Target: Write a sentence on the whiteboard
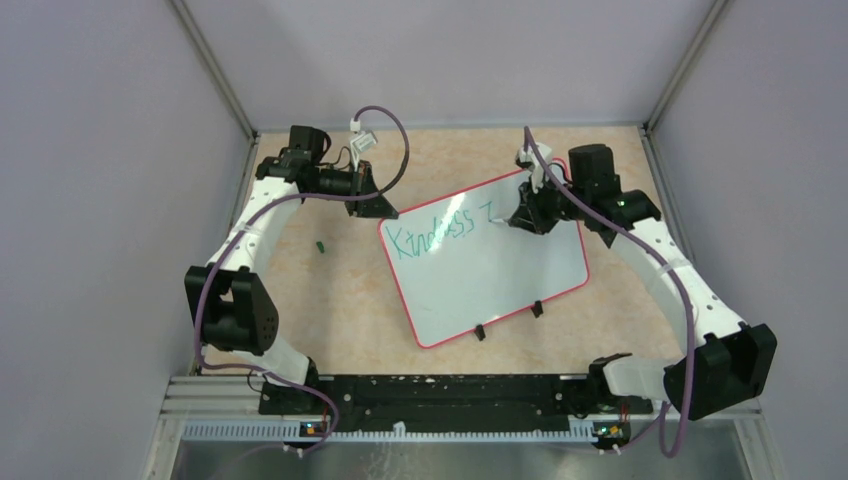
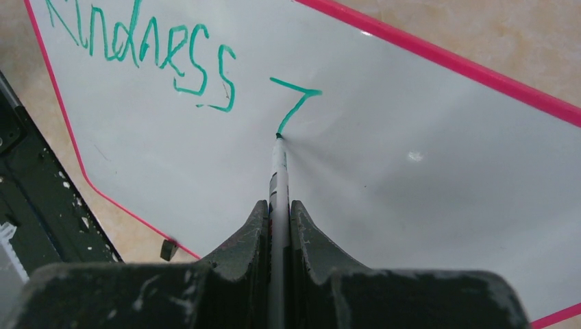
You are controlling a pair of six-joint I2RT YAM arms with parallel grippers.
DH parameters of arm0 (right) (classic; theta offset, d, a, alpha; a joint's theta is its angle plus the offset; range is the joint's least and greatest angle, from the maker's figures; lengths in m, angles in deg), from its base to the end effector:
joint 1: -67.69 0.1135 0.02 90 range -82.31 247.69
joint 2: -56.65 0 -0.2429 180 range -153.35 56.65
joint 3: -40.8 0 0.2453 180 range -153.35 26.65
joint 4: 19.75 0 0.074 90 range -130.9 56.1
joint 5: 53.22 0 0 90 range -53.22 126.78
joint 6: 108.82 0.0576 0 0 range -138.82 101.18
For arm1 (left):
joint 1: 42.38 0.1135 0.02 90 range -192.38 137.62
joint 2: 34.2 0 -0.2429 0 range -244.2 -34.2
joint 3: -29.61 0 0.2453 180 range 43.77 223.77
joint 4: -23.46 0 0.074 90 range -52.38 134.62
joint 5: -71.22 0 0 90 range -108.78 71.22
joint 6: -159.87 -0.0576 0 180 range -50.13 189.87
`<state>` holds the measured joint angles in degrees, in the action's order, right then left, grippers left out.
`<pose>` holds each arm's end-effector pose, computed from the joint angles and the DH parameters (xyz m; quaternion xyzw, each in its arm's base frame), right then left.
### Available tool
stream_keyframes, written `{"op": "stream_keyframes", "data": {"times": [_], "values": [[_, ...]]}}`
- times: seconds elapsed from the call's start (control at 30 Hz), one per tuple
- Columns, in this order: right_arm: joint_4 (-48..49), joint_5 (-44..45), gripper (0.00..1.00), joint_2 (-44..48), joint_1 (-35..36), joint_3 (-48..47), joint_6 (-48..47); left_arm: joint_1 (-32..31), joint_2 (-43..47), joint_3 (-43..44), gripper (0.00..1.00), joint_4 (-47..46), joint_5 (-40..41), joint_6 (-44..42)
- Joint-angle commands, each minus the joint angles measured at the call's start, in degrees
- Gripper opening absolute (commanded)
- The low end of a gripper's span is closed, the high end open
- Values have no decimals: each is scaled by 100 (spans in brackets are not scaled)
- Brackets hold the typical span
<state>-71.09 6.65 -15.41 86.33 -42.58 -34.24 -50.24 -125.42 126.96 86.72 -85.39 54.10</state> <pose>0.2566 0.1171 0.3131 -0.3613 0.8047 0.2470 0.4012 0.3114 -0.0964 0.3012 0.3162 0.7528 -0.5091 0.2722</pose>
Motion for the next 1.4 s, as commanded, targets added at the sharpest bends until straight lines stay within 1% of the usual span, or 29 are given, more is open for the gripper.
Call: {"op": "stream_keyframes", "data": {"times": [0.0, 0.3, 0.57, 1.03, 1.37], "values": [[-86, 131, 0, 144, 27, -29, -230, -199, 35, -8, 0, 177, -34, -49], [-159, 288, 0, 44, 32, -732, -209, -199, 52, -10, 0, 176, -35, -34], [-82, 70, 0, -142, 40, -997, -99, -207, 53, -4, 0, 171, -36, -40], [199, 118, 0, -393, 62, -986, -6, -207, 37, -22, 0, 174, -19, -62], [-64, 217, 0, -109, 65, -831, -142, -211, 8, -2, 0, 174, -33, -58]]}}
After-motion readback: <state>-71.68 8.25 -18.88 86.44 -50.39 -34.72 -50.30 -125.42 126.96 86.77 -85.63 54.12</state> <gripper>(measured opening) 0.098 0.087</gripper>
